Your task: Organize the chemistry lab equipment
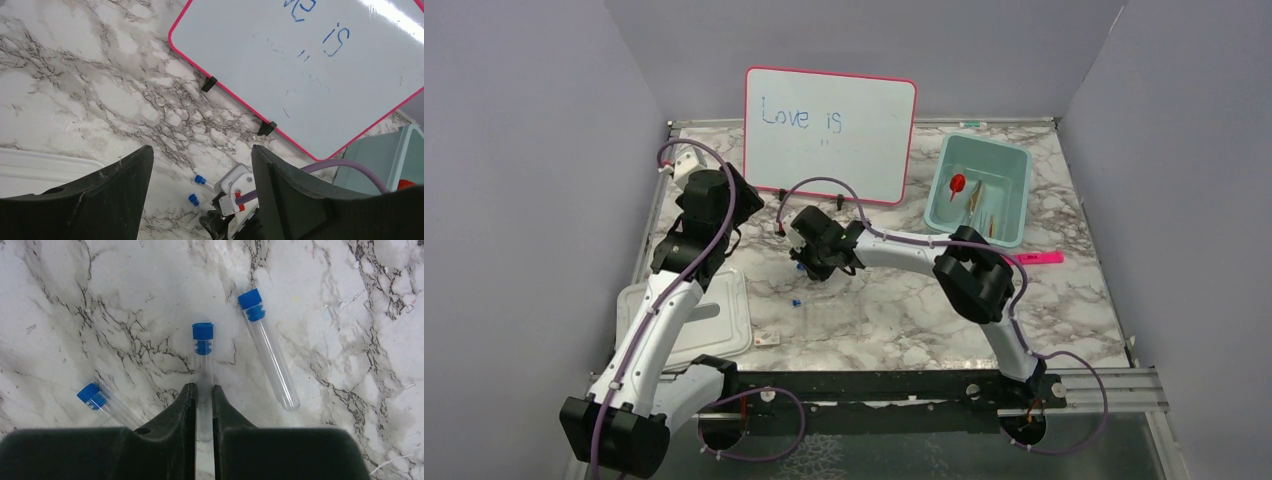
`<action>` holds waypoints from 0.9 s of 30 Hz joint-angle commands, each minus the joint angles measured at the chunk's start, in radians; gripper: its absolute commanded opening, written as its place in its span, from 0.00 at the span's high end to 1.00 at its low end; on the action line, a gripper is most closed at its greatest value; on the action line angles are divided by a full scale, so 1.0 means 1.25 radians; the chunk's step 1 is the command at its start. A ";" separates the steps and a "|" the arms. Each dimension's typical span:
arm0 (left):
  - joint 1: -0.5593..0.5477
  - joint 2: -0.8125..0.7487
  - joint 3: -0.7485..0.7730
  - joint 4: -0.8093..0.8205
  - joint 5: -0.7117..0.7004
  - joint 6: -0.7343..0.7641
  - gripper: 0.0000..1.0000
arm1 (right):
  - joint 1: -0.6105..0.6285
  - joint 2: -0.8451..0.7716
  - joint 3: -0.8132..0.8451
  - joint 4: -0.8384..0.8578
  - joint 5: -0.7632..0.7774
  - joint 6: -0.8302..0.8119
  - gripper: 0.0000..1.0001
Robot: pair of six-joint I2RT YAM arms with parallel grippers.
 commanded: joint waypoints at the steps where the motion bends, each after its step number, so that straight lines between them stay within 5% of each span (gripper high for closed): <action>1: -0.001 -0.026 -0.013 -0.007 -0.019 -0.018 0.25 | 0.008 -0.032 -0.040 0.003 0.021 -0.024 0.91; 10: -0.001 -0.023 -0.011 -0.033 0.072 -0.079 0.22 | 0.007 -0.281 -0.244 0.231 0.029 0.056 0.91; 18: -0.001 0.076 0.033 0.061 0.507 -0.027 0.20 | 0.007 -0.431 -0.362 0.428 0.081 0.085 0.91; 27: -0.001 0.135 0.036 0.069 0.706 -0.019 0.42 | 0.007 -0.497 -0.409 0.510 0.094 0.085 0.90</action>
